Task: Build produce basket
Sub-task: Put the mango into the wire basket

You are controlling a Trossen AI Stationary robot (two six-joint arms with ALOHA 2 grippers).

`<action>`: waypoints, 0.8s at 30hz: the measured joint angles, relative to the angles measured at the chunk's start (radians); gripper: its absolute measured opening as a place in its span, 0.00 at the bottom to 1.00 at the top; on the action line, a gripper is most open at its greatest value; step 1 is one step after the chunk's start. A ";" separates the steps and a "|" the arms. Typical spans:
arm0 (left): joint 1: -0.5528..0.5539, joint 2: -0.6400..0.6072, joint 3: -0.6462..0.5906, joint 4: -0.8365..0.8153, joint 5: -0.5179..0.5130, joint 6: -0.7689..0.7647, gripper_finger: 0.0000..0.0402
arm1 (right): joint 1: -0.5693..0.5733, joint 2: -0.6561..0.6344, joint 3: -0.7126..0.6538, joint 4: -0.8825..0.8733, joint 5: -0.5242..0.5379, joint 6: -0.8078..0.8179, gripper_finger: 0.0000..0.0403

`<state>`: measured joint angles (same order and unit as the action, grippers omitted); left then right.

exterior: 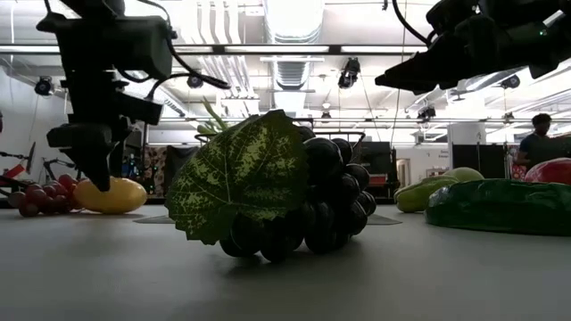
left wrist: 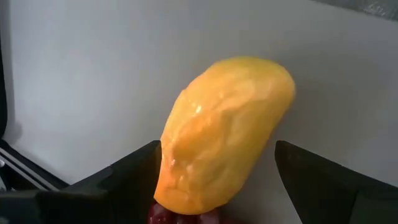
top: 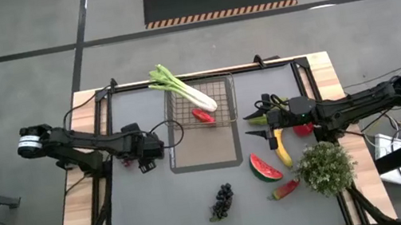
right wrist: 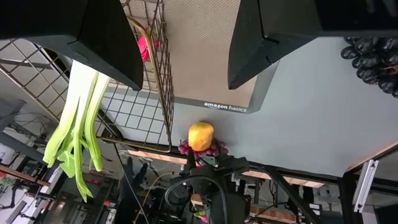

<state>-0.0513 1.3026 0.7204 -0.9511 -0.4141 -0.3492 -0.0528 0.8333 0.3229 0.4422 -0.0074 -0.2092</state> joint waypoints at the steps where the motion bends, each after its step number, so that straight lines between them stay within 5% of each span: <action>1: 0.001 0.005 0.000 0.001 0.001 0.000 0.73 | 0.000 0.000 0.000 -0.001 0.000 0.000 0.54; 11: 0.006 0.095 -0.001 0.005 0.003 -0.007 0.72 | 0.000 0.000 0.000 -0.010 0.000 0.000 0.54; 20: 0.006 0.166 0.013 -0.008 -0.007 -0.004 0.51 | 0.000 0.000 0.000 -0.019 0.001 0.000 0.54; 24: -0.001 0.138 0.044 0.009 0.008 -0.033 0.50 | 0.000 0.000 0.000 -0.019 0.001 0.000 0.54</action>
<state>-0.0525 1.4411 0.7647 -0.9421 -0.4060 -0.3823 -0.0528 0.8337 0.3233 0.4232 -0.0067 -0.2092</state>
